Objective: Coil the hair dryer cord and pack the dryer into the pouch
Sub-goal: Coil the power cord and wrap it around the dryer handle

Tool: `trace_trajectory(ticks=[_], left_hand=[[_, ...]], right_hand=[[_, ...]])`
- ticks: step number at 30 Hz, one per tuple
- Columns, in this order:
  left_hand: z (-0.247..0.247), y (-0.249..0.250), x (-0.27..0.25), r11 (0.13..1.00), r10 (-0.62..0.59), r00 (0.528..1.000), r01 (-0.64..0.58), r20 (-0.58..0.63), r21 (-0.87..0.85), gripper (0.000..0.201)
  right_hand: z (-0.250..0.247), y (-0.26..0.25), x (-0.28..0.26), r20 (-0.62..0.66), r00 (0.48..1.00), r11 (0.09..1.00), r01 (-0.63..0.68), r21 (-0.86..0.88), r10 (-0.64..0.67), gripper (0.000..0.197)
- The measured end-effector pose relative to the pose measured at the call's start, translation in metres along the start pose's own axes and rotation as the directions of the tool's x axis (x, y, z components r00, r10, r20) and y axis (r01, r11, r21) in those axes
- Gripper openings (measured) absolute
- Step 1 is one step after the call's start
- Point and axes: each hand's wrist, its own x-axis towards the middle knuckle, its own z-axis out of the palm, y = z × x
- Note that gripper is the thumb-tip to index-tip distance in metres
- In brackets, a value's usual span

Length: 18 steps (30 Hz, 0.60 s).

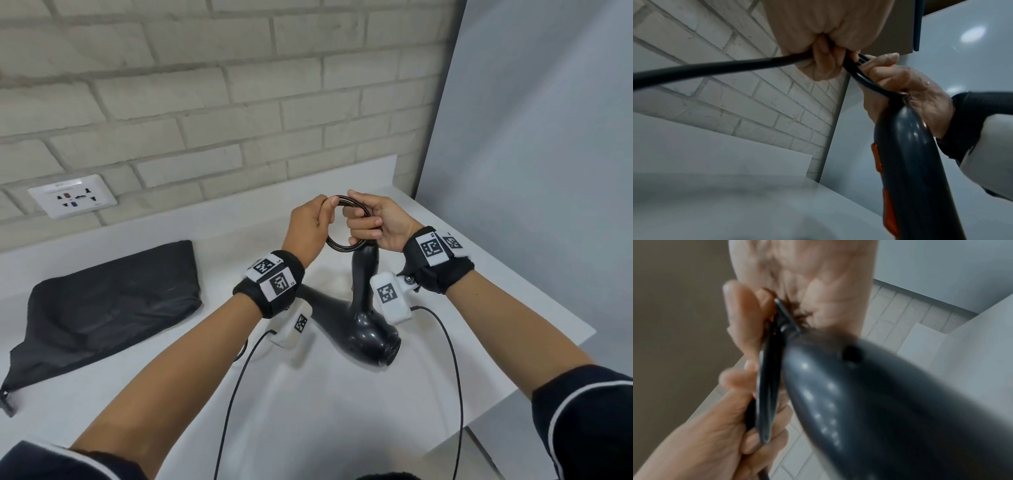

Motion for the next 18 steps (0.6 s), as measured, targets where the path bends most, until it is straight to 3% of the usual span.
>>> trace_trajectory(ticks=[12, 18], left_hand=[[-0.009, 0.004, 0.003, 0.955, -0.173, 0.983, 0.182, 0.056, -0.233, 0.037], [-0.010, 0.004, 0.001, 0.946, -0.217, 0.974, 0.226, 0.064, -0.231, 0.036]], right_hand=[[0.005, -0.001, 0.002, -0.020, 1.000, 1.000, -0.003, -0.016, 0.002, 0.059], [0.005, -0.002, 0.001, -0.029, 1.000, 1.000, 0.003, -0.027, -0.004, 0.059]])
